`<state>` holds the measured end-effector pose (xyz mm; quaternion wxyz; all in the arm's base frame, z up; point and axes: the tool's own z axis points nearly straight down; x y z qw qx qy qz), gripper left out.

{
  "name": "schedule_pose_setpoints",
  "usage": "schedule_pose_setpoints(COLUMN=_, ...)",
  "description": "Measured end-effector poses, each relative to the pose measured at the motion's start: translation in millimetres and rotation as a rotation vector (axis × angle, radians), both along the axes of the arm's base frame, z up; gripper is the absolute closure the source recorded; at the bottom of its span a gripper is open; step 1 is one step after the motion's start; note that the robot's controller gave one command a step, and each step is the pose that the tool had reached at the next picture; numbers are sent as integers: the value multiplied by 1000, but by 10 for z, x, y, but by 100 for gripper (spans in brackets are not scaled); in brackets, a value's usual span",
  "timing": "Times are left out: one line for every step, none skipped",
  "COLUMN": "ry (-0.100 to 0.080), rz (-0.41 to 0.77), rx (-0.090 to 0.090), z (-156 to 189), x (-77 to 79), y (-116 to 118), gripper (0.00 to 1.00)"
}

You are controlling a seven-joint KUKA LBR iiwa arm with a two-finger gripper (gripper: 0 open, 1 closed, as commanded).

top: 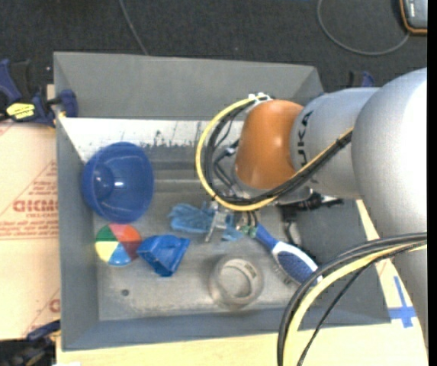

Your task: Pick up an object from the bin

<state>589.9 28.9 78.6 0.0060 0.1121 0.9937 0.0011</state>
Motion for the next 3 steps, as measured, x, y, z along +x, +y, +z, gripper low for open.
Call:
schedule_pose_setpoints(ry=12, rz=0, rx=0, z=136, x=-33, y=-3, gripper=100)
schedule_pose_setpoints(ry=6, rz=1, rx=0, z=547, x=-14, y=-4, gripper=100)
schedule_pose_setpoints(ry=-2, rz=1, rx=0, z=831, x=6, y=-8, gripper=100)
